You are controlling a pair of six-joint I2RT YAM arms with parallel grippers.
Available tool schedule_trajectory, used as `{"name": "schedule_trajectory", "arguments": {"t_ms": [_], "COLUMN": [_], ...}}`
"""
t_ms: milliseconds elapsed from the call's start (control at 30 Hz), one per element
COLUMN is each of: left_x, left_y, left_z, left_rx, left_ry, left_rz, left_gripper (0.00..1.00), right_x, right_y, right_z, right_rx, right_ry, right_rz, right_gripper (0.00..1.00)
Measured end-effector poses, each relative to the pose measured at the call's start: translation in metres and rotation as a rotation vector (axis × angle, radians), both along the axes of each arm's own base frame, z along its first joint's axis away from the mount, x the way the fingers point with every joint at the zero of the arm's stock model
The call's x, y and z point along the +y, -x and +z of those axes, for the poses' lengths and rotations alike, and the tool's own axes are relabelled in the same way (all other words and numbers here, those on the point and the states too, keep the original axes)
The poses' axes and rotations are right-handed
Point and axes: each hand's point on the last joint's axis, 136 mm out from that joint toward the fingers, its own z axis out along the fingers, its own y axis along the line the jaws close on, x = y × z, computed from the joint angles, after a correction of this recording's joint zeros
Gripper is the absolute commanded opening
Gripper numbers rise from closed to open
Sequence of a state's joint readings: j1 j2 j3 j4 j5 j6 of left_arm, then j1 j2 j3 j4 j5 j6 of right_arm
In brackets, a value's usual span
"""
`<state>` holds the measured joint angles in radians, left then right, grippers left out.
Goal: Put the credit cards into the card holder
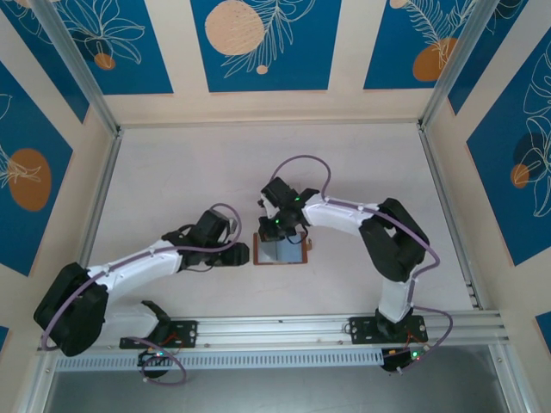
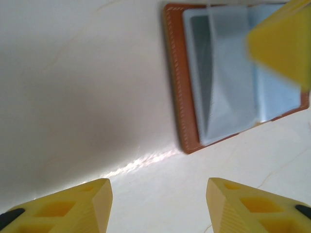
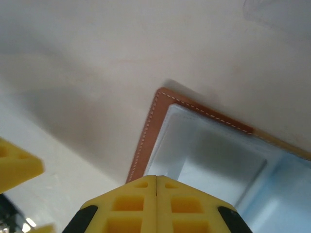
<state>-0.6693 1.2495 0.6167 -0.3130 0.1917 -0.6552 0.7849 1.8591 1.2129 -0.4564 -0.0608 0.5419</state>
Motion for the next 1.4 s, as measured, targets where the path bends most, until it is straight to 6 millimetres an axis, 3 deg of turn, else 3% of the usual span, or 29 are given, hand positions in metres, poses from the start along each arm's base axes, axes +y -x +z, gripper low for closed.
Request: {"name": "schedule_trajectory", "arguments": {"t_ms": [100, 333, 433, 533, 667, 767, 900, 1067, 1400], "left_x": [-0.005, -0.005, -0.006, -0.010, -0.018, -0.022, -0.025, -0.024, -0.025], "left_y": [-0.003, -0.002, -0.003, -0.008, -0.021, -0.030, -0.039, -0.040, -0.039], "left_z": [0.001, -0.004, -0.006, -0.004, -0.002, -0.006, -0.015, -0.035, -0.039], "left_rx": [0.004, 0.021, 0.025, 0.022, 0.007, 0.001, 0.003, 0.037, -0.003], "left_ry": [0.005, -0.003, -0.012, -0.021, -0.041, -0.066, -0.102, -0.151, -0.172], "left_rz": [-0.012, -0.019, -0.026, -0.041, -0.061, -0.073, -0.085, -0.088, -0.083], "left_gripper": [0.54, 0.55, 0.55, 0.55, 0.55, 0.55, 0.54, 0.50, 0.49], "right_x": [0.006, 0.010, 0.001, -0.013, -0.041, -0.063, -0.085, -0.089, -0.088], "right_y": [0.004, -0.007, -0.013, -0.027, -0.057, -0.081, -0.102, -0.120, -0.126], "right_z": [-0.021, -0.014, 0.004, 0.039, 0.077, 0.086, 0.080, 0.060, 0.033], "right_rx": [0.034, 0.000, -0.020, -0.085, -0.179, -0.223, -0.236, -0.226, -0.179], "right_ry": [0.035, 0.018, 0.000, -0.029, 0.005, 0.069, 0.172, 0.285, 0.355], "right_rz": [0.008, -0.012, -0.032, -0.074, -0.155, -0.214, -0.256, -0.250, -0.230], "right_gripper": [0.08, 0.24, 0.28, 0.29, 0.29, 0.33, 0.36, 0.36, 0.40]}}
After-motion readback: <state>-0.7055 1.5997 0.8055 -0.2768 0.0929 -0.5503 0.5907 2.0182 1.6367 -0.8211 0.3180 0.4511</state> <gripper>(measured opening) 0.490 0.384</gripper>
